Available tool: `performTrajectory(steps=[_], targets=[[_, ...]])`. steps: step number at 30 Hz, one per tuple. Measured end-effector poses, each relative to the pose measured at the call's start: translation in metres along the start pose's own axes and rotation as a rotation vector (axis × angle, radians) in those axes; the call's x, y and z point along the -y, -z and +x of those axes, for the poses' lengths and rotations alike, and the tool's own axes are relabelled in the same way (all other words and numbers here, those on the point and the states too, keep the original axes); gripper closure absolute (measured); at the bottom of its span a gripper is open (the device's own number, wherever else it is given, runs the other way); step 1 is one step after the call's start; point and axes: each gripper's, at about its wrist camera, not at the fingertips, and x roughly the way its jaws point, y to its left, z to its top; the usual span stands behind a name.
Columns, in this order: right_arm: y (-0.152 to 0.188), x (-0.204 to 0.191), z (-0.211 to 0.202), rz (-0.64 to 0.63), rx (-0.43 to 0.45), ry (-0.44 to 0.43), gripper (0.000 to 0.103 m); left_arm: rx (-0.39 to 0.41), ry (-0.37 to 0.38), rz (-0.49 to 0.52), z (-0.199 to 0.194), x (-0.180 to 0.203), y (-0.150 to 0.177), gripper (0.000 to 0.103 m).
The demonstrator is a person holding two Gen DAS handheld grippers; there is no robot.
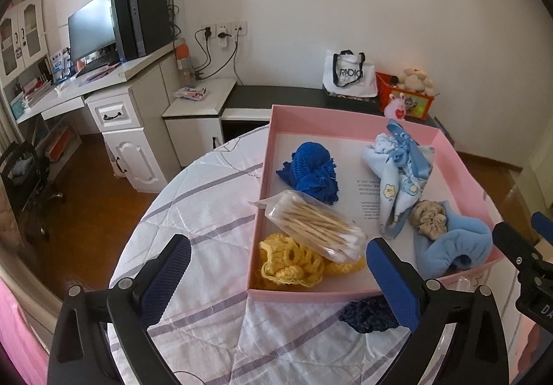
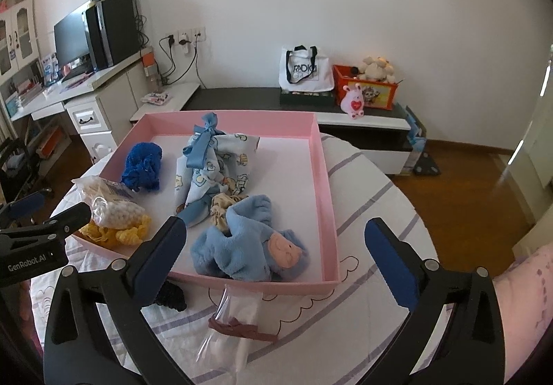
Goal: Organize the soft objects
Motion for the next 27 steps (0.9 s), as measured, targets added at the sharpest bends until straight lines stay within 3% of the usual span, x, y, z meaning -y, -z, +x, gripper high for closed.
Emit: performTrajectory(steps=[12, 27], targets=[[0.009, 0.003, -0.023, 0.023, 0.013, 0.009, 0.0, 0.033, -0.008, 0.006, -0.033, 0.005, 0.015, 0.002], [0.035, 0.009, -0.089, 0.047, 0.088, 0.009, 0.0, 0.108, 0.013, 0.012, -0.101, 0.012, 0.058, 0.002]])
